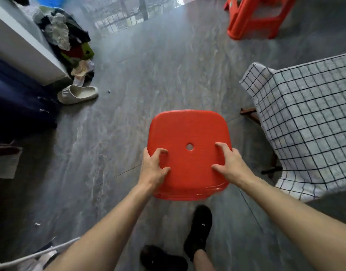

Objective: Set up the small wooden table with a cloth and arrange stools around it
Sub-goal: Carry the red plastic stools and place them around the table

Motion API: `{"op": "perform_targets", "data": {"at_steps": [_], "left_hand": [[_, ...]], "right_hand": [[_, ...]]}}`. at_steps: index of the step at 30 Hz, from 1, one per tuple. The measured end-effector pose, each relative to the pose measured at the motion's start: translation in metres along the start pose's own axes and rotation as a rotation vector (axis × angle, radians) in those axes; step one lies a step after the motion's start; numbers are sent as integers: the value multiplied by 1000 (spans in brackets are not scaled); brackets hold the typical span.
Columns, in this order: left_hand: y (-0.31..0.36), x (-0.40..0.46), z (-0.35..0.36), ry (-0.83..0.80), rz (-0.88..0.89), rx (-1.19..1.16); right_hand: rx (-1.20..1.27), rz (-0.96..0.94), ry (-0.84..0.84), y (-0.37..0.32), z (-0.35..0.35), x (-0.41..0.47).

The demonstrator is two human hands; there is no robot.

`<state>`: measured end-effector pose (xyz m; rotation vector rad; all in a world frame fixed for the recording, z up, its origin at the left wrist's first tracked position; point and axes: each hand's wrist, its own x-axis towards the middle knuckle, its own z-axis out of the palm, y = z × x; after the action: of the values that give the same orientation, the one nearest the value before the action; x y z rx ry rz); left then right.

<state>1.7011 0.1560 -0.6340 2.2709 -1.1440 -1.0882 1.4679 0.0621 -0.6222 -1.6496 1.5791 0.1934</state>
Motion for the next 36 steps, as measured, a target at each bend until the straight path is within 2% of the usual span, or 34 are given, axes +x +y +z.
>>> {"op": "perform_targets", "data": {"at_steps": [5,9,13,19,24,29,36], "left_hand": [[49,40,41,-31,96,21],[70,52,62,-112,89,40],[83,57,67,-152,80,83],[102,43,42,-279,99,392],[148,-2,-6,-275,277,638],[221,-33,-82,-126,379,736],[352,-85,-193,166,457,619]], "right_hand": [[79,105,43,46,-25,1],[101,176,-19,67,-33,-4],[19,220,-60,70,-46,-3],[-251,93,-87,45,-90,-19],[-347,-1,-40,7,-158,-53],[-391,-156,132,-61,-247,-101],[-448,-381,310,-161,-347,-185]]}}
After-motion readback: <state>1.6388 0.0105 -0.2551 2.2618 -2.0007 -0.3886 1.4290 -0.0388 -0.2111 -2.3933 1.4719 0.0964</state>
